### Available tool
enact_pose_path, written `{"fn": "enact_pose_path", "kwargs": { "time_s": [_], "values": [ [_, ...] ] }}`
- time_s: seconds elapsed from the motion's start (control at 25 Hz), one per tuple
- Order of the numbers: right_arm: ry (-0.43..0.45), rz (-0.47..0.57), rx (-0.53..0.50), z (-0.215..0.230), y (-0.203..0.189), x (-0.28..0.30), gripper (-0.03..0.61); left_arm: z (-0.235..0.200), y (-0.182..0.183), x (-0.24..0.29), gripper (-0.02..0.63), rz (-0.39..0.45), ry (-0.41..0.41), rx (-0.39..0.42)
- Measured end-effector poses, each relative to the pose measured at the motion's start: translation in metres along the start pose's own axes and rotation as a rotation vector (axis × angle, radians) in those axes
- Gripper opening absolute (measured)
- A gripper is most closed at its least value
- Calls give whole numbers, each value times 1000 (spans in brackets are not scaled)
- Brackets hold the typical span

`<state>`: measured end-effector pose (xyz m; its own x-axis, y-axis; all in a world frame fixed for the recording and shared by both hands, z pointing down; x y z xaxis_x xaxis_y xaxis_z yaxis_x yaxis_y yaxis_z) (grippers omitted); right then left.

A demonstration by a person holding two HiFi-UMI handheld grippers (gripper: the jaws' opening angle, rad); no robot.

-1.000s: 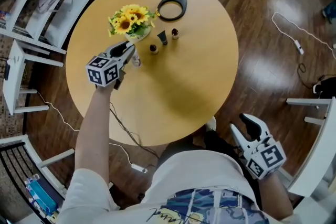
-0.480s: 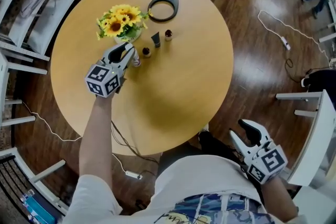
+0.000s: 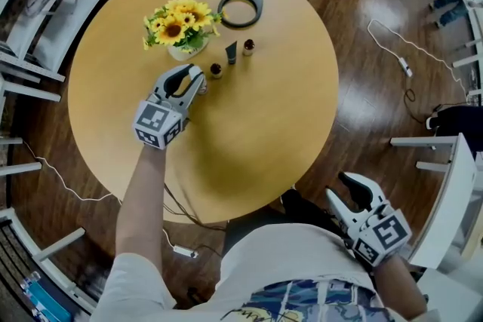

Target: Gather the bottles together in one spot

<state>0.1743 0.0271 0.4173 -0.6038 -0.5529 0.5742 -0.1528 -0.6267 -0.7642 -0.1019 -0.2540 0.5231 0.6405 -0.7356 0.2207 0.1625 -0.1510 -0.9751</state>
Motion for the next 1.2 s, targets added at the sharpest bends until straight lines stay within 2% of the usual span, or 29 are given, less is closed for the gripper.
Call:
{"fn": "enact_pose_path", "kwargs": {
  "time_s": [0.08, 0.2, 0.24, 0.4, 0.6, 0.76, 0.92, 1.2],
  "values": [
    [4, 0, -5, -3, 1, 2, 190, 1, -1, -1, 114, -5, 2, 2],
    [11, 5, -12, -8, 2, 3, 190, -1, -1, -6, 198, -21, 24, 17],
    [14, 5, -15, -9, 2, 4, 190, -1, -1, -7, 206, -25, 29, 23],
    [27, 10, -28, -13, 2, 3, 190, -1, 1, -14, 206, -31, 42, 30],
    [52, 30, -49, -14, 5, -2, 190, 2, 22, -44, 206, -18, 110, 3],
    [93, 70, -87, -8, 11, -9, 190, 23, 44, -82, 206, -39, 179, -71],
    [172, 103, -150, 7, 22, -14, 190, 68, 61, -125, 206, -47, 239, -217],
    [313, 131, -225, 36, 29, -40, 190, 189, 84, -188, 207, -91, 369, -307]
  ]
}}
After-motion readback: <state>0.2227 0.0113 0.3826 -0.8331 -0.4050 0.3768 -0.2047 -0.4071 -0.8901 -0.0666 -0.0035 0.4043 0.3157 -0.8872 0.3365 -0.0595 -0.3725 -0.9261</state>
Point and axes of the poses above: the fingertips, and each gripper's own axes: x forward along the fingers, z to its right, y out of its top, the point moved 3 cm from there along -x, backward along the fingers, and after that the axes turned 10 degrees about y, right-handed, at the moved point
